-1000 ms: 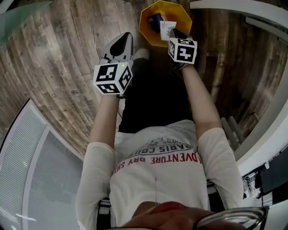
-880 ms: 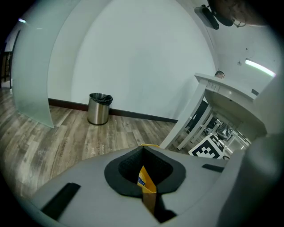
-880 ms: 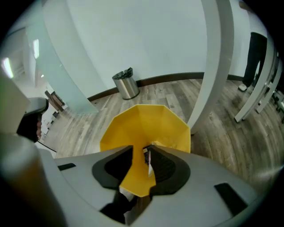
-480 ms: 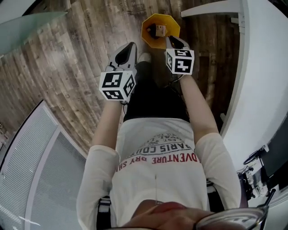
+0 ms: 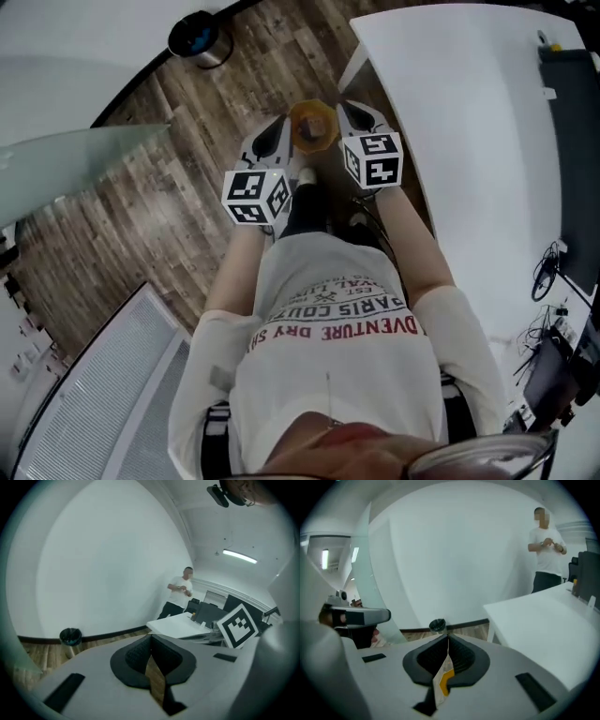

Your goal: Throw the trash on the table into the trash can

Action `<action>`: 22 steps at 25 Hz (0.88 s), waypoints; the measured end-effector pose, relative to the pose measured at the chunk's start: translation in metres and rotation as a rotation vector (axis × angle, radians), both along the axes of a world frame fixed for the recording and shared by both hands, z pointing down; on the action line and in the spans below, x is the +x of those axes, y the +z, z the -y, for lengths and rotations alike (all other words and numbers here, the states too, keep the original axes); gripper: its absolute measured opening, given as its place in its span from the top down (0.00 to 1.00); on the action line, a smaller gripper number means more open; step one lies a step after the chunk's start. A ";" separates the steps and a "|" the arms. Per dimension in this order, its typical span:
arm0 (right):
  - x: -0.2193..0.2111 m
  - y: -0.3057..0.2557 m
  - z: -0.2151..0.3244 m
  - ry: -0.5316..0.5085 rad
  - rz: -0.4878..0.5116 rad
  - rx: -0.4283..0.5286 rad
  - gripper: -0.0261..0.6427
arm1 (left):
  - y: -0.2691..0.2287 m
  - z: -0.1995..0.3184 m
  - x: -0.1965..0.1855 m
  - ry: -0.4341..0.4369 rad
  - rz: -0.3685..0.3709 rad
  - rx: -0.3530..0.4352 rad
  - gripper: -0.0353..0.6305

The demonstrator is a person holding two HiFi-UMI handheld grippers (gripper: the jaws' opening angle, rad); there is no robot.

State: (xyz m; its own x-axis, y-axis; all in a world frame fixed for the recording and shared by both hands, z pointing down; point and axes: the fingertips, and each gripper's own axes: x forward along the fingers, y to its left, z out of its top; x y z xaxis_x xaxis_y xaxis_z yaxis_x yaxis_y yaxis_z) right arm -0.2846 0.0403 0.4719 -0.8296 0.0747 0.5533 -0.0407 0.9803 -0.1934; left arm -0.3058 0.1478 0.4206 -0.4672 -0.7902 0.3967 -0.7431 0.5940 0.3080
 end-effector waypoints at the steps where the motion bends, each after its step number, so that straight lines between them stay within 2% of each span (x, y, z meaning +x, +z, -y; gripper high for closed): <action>1: 0.009 -0.024 0.007 0.016 0.027 0.002 0.92 | -0.018 0.011 0.008 0.032 0.013 0.006 0.91; 5: 0.053 -0.103 0.049 0.123 0.130 0.019 0.92 | -0.082 0.069 0.044 0.179 0.065 0.067 0.91; 8: 0.107 -0.148 0.092 0.247 0.192 0.070 0.92 | -0.123 0.121 0.087 0.314 0.108 0.127 0.91; 12: 0.216 -0.195 0.158 0.483 0.264 0.183 0.92 | -0.157 0.197 0.174 0.519 0.127 0.210 0.91; 15: 0.301 -0.209 0.196 0.628 0.282 0.236 0.92 | -0.167 0.244 0.244 0.643 0.129 0.251 0.91; 22: 0.499 -0.202 0.247 0.932 0.228 0.304 0.92 | -0.171 0.322 0.413 0.919 0.094 0.306 0.91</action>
State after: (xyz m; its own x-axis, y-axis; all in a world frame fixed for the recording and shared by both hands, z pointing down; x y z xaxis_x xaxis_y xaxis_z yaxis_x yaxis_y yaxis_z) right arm 0.2141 -0.2072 0.2700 -0.5734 -0.7763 0.2619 -0.8100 0.5851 -0.0394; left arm 0.1068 -0.1737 0.2493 0.3643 -0.9252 0.1064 -0.9065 -0.3261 0.2682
